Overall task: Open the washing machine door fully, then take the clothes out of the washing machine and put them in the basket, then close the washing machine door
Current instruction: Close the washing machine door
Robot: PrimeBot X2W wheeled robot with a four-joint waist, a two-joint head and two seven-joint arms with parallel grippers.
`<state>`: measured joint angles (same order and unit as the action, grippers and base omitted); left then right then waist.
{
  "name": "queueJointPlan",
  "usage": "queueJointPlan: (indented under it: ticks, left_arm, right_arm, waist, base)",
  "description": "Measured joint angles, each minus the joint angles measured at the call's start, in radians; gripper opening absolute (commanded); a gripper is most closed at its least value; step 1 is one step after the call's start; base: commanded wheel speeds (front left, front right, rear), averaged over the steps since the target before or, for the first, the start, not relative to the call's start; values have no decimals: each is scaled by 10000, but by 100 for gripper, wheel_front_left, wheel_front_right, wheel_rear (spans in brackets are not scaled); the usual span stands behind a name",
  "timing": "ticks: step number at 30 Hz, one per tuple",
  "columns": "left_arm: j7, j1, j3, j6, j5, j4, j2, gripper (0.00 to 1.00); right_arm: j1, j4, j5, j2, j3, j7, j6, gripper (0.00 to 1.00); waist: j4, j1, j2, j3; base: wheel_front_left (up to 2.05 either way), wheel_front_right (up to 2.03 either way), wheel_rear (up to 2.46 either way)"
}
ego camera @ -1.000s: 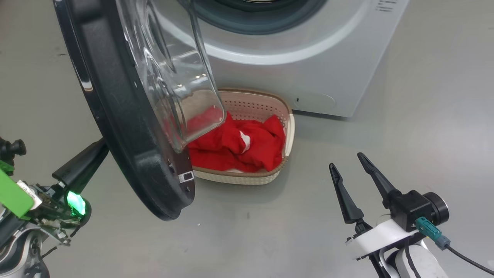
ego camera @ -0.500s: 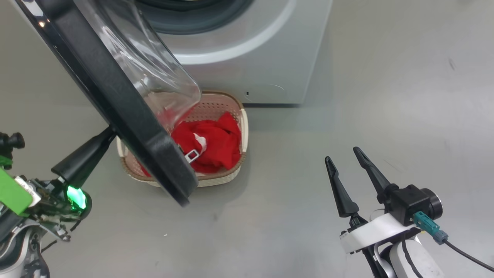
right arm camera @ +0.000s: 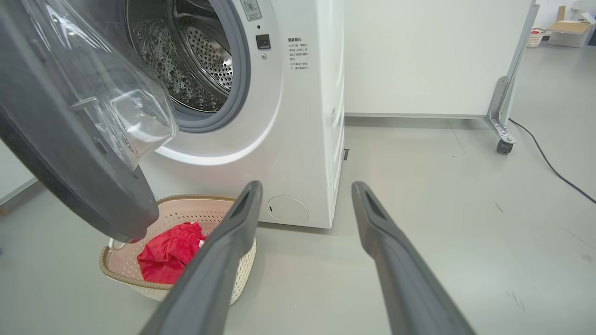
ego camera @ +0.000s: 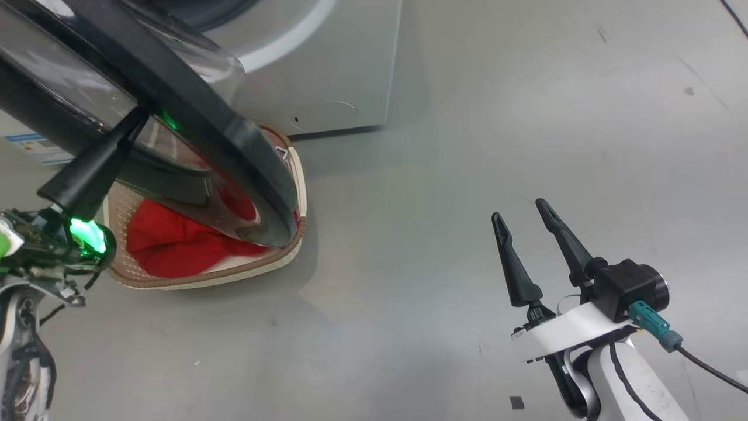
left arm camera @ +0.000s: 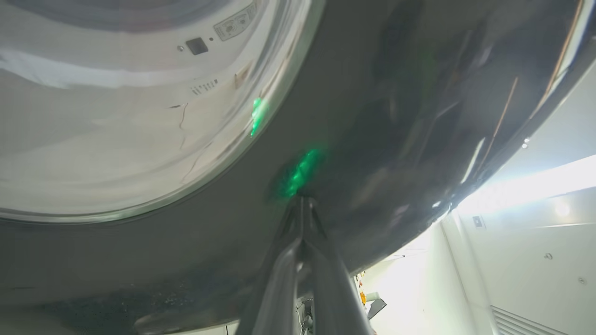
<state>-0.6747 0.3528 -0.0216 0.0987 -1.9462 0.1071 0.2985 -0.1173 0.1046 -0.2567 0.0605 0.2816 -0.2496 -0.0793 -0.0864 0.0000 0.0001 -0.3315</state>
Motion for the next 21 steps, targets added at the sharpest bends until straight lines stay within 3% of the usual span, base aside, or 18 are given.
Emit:
queueJointPlan:
  ticks: [21]
  left_arm:
    - [955,2608,-244,-596,633,-725,8,0]
  right_arm:
    - [-896,-382,-257,-69,-150,-25,-8,100]
  waist:
    - [-1432,0,0,-1693]
  base:
    - [0,0,0]
